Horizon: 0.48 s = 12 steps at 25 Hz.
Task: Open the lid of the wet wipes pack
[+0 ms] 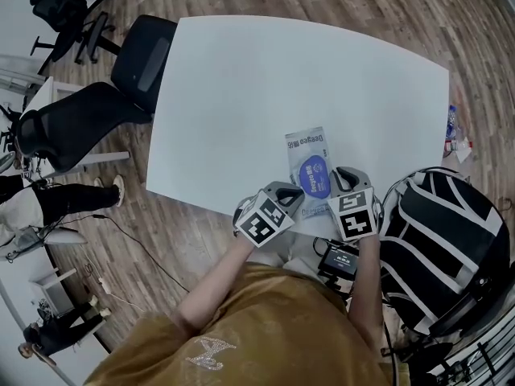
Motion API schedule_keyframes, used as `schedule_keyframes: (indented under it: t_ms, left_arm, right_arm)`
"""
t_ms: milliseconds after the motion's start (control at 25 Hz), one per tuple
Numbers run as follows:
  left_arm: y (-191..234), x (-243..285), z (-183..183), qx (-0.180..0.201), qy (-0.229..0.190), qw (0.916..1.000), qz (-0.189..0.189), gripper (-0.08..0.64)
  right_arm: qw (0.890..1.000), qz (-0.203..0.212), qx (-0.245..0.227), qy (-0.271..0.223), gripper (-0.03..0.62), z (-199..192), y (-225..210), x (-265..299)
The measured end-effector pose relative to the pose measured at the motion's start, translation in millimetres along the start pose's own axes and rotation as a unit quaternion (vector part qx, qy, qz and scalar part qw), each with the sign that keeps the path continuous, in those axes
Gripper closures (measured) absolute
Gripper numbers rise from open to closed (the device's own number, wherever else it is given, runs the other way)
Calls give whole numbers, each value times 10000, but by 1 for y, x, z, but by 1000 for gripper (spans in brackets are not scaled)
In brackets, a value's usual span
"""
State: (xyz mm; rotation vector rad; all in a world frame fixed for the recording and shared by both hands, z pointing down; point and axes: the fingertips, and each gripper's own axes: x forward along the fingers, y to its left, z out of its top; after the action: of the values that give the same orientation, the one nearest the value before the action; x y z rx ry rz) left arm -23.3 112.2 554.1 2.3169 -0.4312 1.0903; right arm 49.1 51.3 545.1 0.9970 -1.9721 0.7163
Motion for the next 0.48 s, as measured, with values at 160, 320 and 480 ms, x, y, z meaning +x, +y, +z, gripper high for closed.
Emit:
schedule_keyframes:
  t_ms: [160,320,480]
  left_arm:
    - [2,1,-1,-121,-63,9999,-42,557]
    - [1,1,-4,-158,18,9998,-101,557]
    - [3,0,0,-129,-78,9998,-116,557]
  right_arm:
    - [9927,832,827,-280,546,19,13,-15]
    - [9876,1065,1148,53,497,9,22,-5]
    - [9818,1099,1546,88,485,11,30,3]
